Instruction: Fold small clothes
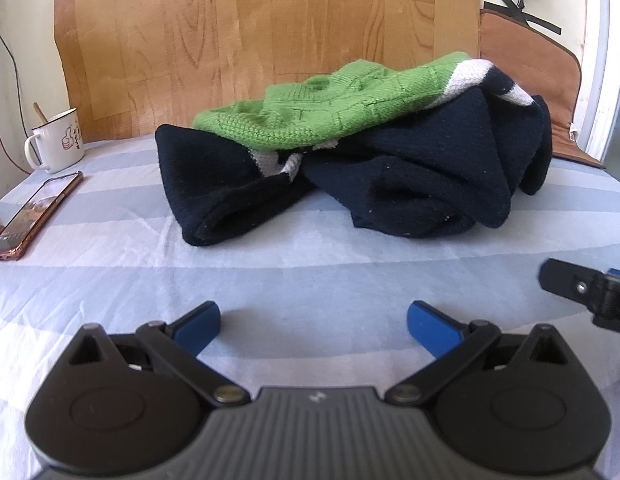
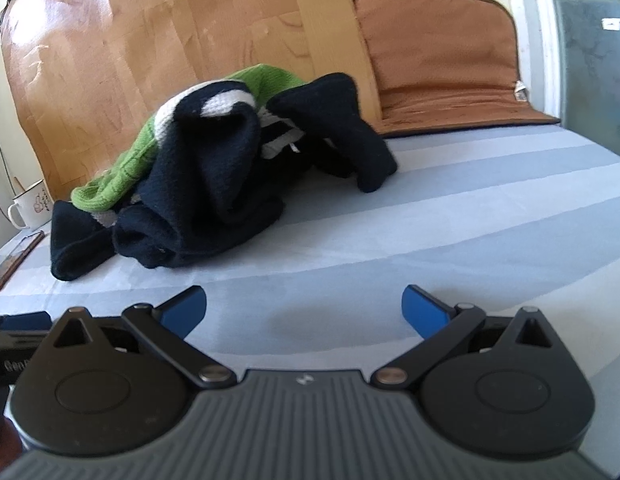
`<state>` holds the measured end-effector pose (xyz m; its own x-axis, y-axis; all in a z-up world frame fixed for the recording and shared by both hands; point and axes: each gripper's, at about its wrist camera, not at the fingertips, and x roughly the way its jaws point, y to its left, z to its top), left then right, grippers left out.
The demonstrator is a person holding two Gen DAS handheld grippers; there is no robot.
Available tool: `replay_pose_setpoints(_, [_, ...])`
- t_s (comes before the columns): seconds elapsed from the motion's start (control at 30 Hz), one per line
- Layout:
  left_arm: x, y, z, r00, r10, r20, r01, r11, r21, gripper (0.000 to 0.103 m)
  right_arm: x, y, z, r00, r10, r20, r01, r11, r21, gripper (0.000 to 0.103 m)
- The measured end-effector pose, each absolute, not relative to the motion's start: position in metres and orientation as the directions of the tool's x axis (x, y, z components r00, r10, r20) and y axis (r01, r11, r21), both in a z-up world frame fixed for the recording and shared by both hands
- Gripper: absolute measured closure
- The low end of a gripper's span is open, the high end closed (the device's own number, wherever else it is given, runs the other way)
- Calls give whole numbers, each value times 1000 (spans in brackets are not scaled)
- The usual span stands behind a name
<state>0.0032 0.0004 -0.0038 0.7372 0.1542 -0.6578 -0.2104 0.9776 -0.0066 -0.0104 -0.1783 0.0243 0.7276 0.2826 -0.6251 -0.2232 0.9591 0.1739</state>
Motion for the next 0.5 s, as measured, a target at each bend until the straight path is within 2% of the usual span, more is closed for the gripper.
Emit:
replay_pose_setpoints(0.2, [3, 1, -4, 735, 162, -659, -218, 976, -3, 0, -3, -159, 21, 713, 309, -630, -270, 950, 160, 0])
replay_pose_setpoints(0.5, [4, 0, -4, 733, 172, -659, -224, 975, 6, 0, -5, -168, 23, 717, 343, -607, -264, 939, 219, 0])
